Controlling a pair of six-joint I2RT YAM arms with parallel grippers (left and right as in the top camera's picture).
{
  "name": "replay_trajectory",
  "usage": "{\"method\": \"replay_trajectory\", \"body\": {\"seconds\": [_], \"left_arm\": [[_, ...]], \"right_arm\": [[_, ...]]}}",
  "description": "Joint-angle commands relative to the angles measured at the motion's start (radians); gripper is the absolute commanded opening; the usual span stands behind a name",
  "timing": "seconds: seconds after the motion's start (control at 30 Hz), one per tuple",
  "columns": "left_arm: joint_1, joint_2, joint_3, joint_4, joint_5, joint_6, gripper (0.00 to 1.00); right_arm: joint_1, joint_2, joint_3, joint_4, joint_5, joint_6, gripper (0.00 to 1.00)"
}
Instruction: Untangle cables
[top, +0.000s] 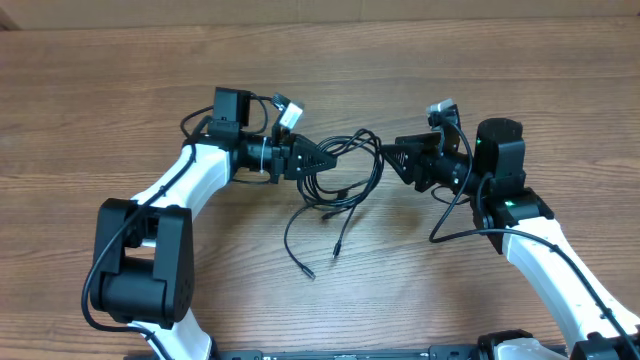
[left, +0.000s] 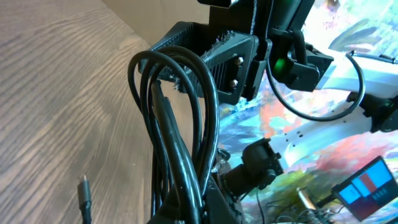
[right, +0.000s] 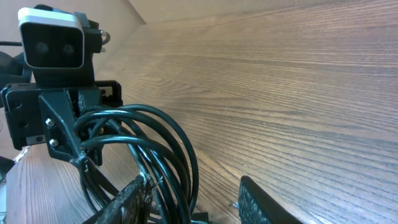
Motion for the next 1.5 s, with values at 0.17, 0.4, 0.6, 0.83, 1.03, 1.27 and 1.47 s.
{"method": "replay_trajectory", "body": {"seconds": [0.17, 0.4, 0.6, 0.83, 1.03, 1.27, 1.47], "left_arm": [[-0.018, -0.005, -0.002, -0.026, 0.043, -0.061, 0.04], [-0.034, -0.005, -0.002, -0.026, 0.043, -0.093, 0.04], [-0.035, -0.005, -0.002, -0.026, 0.043, -0.119, 0.04], [-0.035, -0.005, -0.002, -0.025, 0.043, -0.161, 0.04], [-0.035, -0.005, -0.002, -0.026, 0.043, -0.163, 0.04], [-0.035, -0.005, -0.002, -0.025, 0.043, -0.163, 0.04], [-0.031, -0.005, -0.002, -0.004, 0.043, -0.072, 0.05]], "right_arm": [[0.006, 0.003, 0.006, 0.008, -0.010, -0.017, 0.43], [0.006, 0.003, 0.006, 0.008, -0.019, -0.017, 0.43], [0.006, 0.003, 0.006, 0.014, -0.019, -0.017, 0.43], [0.006, 0.004, 0.006, 0.015, 0.005, -0.047, 0.43], [0.006, 0.004, 0.006, 0.015, 0.055, -0.069, 0.42], [0.028, 0.014, 0.006, 0.013, 0.054, -0.069, 0.42], [0.090, 0.035, 0.006, -0.034, 0.050, -0.052, 0.42]]}}
